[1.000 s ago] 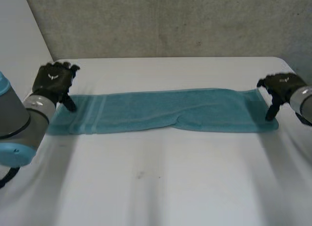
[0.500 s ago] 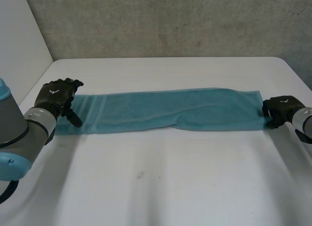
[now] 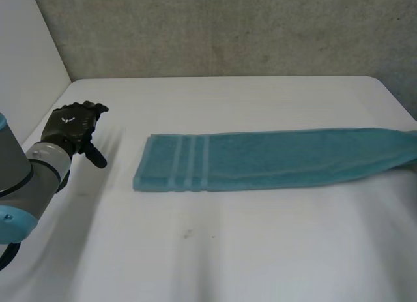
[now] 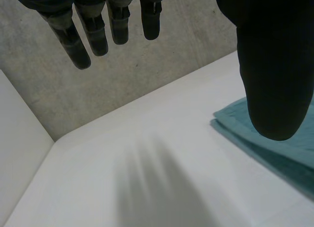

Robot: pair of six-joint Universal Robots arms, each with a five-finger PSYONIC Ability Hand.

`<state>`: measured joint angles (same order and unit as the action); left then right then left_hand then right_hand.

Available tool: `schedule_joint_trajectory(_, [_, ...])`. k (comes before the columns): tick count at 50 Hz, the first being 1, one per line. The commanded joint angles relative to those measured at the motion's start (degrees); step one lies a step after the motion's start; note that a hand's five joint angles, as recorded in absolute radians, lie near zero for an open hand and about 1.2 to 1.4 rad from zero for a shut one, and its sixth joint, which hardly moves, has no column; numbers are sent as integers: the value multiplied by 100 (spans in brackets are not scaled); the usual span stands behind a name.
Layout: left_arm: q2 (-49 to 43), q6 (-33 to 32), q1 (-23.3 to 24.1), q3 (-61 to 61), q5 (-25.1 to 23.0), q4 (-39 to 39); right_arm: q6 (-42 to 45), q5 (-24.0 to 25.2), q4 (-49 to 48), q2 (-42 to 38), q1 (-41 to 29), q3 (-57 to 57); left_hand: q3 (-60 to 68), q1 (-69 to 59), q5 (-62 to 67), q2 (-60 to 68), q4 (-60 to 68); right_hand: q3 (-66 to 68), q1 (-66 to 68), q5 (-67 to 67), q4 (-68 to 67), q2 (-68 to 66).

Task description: Fold the laundry

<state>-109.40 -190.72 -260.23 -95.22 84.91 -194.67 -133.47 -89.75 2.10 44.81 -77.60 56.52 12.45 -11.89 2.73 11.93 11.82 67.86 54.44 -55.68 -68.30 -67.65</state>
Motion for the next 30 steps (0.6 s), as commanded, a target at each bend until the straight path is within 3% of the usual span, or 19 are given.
schedule_joint_trajectory(1, [130,9,-19,-50,-1,0,-223,19,-16,353,-1227,-501,-245,189,-273,-193,-182,1214,2556,-1432,-1169,-1235])
schedule_joint_trajectory(4, [183,9,-19,-50,8,0,-258,45,-34,362,-1600,-581,-245,189,-273,-193,-182,1214,2556,-1432,-1169,-1235])
schedule_joint_trajectory(6, [235,18,-19,-50,8,0,-285,141,-209,353,-2404,-756,-245,189,-273,-193,-182,1214,2556,-1432,-1169,-1235])
schedule_joint_trajectory(7, [235,18,-19,-50,8,0,-285,142,-210,353,-2409,-756,-245,189,-273,-193,-182,1214,2556,-1432,-1169,-1235])
schedule_joint_trajectory(9, [244,18,-19,-50,8,0,-293,456,-551,310,-3205,-827,-245,189,-273,-193,-182,1214,2556,-1432,-1169,-1235])
schedule_joint_trajectory(12, [244,18,-37,-50,8,0,-302,687,-728,265,-3560,-827,-245,189,-273,-193,-182,1214,2556,-1432,-1169,-1235])
schedule_joint_trajectory(14, [244,18,-37,-50,8,0,-346,1194,-991,38,-4190,-836,-245,189,-273,-193,-182,1214,2556,-1432,-1169,-1235])
schedule_joint_trajectory(17, [244,18,-37,-50,8,0,-469,1573,-1141,-234,-4805,-940,-245,189,-273,-193,-182,1214,2556,-1432,-1169,-1235])
schedule_joint_trajectory(23, [244,18,-37,-50,8,0,-969,2074,-1256,-1086,-5554,-1344,-245,189,-273,-193,-182,1214,2556,-1432,-1169,-1235])
schedule_joint_trajectory(30, [253,18,-28,-93,-1,0,-1216,2198,-1212,-1703,-5854,-1521,-245,189,-273,-193,-182,1214,2556,-1432,-1169,-1235])
